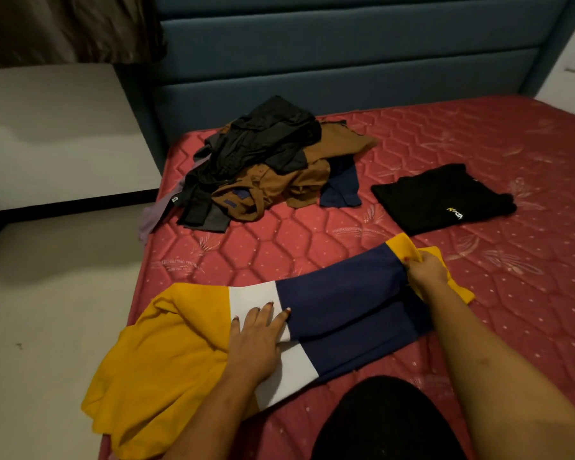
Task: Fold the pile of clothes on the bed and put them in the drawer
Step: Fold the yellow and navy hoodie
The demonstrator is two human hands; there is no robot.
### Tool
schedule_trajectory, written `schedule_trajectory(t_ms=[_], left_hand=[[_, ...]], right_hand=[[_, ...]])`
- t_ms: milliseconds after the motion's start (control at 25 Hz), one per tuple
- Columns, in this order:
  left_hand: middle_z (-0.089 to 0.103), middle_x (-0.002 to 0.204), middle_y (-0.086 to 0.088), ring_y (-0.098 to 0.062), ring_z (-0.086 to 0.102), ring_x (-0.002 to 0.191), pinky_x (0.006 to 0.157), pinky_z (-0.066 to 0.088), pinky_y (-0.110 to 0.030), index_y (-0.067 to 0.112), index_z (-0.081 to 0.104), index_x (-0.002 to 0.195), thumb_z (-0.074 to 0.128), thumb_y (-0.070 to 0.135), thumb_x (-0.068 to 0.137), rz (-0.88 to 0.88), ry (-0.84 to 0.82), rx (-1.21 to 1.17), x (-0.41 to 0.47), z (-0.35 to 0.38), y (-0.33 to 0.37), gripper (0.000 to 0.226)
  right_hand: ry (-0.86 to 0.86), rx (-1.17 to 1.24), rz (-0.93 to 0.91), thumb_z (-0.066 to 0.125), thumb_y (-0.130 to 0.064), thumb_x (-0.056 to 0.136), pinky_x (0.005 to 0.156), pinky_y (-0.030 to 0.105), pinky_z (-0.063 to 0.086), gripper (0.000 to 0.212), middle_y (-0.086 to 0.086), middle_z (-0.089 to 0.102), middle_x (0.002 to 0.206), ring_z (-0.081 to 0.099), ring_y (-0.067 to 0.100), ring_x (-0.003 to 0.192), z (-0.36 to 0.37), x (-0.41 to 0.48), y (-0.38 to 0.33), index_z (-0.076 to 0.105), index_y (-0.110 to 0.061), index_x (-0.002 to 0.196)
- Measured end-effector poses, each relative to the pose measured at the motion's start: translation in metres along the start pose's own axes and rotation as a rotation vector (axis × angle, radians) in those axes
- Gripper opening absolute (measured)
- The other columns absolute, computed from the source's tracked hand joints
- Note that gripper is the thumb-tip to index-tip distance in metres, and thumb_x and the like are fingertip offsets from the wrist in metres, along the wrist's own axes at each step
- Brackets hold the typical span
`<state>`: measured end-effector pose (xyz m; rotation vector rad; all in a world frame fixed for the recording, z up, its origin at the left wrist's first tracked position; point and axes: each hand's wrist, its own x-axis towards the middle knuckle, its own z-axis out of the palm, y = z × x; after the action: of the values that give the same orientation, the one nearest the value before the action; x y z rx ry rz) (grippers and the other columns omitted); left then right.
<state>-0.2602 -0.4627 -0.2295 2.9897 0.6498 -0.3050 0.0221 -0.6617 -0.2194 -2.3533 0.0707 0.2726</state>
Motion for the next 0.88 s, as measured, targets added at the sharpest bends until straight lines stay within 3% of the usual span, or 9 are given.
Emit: schedule_trajectory(t_ms=[160, 440, 560, 640, 720, 760, 800, 880], left_hand=[[0.008, 0.16, 0.005, -0.02, 0.01, 0.146, 0.114, 0.01, -0.054, 0.041, 0.005, 0.151, 0.037, 0.045, 0.099, -0.027, -0.027, 0.014, 0.004, 0.003, 0.001, 0.061], [-0.011, 0.161, 0.001, -0.046, -0.007, 0.144, 0.11, 0.015, -0.065, 0.052, -0.015, 0.145, 0.03, 0.054, 0.098, -0.182, -0.214, -0.085, -0.003, 0.013, -0.003, 0.065], [-0.016, 0.159, -0.012, -0.049, -0.006, 0.143, 0.112, 0.02, -0.06, 0.044, -0.019, 0.146, 0.028, 0.069, 0.091, -0.317, -0.298, -0.113, -0.013, 0.015, 0.001, 0.076], [0.003, 0.159, -0.022, -0.046, 0.01, 0.143, 0.112, 0.023, -0.052, 0.03, -0.016, 0.15, 0.026, 0.078, 0.085, -0.443, -0.378, -0.055, -0.016, 0.008, 0.007, 0.091], [0.03, 0.152, -0.02, -0.04, 0.025, 0.14, 0.111, 0.026, -0.047, 0.017, -0.001, 0.154, 0.022, 0.079, 0.085, -0.493, -0.35, 0.028, -0.014, -0.007, 0.017, 0.096], [0.034, 0.151, -0.019, -0.038, 0.026, 0.14, 0.11, 0.026, -0.045, 0.014, 0.01, 0.154, 0.022, 0.074, 0.089, -0.458, -0.26, 0.048, -0.009, -0.015, 0.023, 0.089], [0.03, 0.153, -0.018, -0.036, 0.022, 0.142, 0.111, 0.024, -0.044, 0.013, 0.017, 0.153, 0.023, 0.065, 0.095, -0.39, -0.151, 0.036, -0.003, -0.021, 0.028, 0.078], [0.015, 0.159, -0.012, -0.027, 0.01, 0.147, 0.116, 0.016, -0.044, 0.014, 0.016, 0.153, 0.026, 0.046, 0.102, -0.202, 0.003, -0.071, 0.013, -0.024, 0.033, 0.061]], right_hand=[[0.007, -0.023, 0.033, 0.051, -0.014, 0.094, 0.097, 0.04, 0.04, 0.038, 0.024, 0.055, 0.131, 0.049, 0.042, 0.121, 0.004, 0.003, 0.026, 0.055, -0.003, 0.13], [0.195, 0.065, -0.07, 0.046, -0.001, 0.09, 0.083, 0.036, 0.042, 0.03, 0.022, 0.062, 0.116, 0.055, 0.039, 0.107, 0.007, -0.001, 0.012, 0.064, -0.006, 0.114], [0.18, -0.271, -0.017, 0.053, -0.008, 0.088, 0.097, 0.043, 0.038, 0.051, 0.011, 0.046, 0.138, 0.042, 0.035, 0.124, 0.015, -0.011, 0.01, 0.045, -0.019, 0.137], [0.131, -0.523, -0.174, 0.057, -0.016, 0.087, 0.104, 0.045, 0.034, 0.064, 0.006, 0.035, 0.148, 0.034, 0.029, 0.133, 0.036, -0.031, -0.004, 0.032, -0.021, 0.146], [-0.041, -0.61, -0.49, 0.054, -0.03, 0.091, 0.111, 0.047, 0.027, 0.067, 0.005, 0.024, 0.156, 0.025, 0.027, 0.141, 0.07, -0.061, -0.026, 0.025, -0.022, 0.15], [-0.198, -0.62, -0.633, 0.05, -0.037, 0.093, 0.114, 0.049, 0.021, 0.067, 0.003, 0.018, 0.159, 0.018, 0.025, 0.145, 0.088, -0.079, -0.035, 0.02, -0.023, 0.152], [-0.371, -0.629, -0.733, 0.045, -0.04, 0.096, 0.116, 0.051, 0.014, 0.067, 0.001, 0.011, 0.161, 0.011, 0.023, 0.147, 0.104, -0.097, -0.043, 0.015, -0.024, 0.153], [-0.626, -0.682, -0.825, 0.036, -0.037, 0.101, 0.117, 0.05, 0.002, 0.063, -0.004, -0.002, 0.162, -0.002, 0.019, 0.149, 0.126, -0.123, -0.047, 0.004, -0.026, 0.154]])
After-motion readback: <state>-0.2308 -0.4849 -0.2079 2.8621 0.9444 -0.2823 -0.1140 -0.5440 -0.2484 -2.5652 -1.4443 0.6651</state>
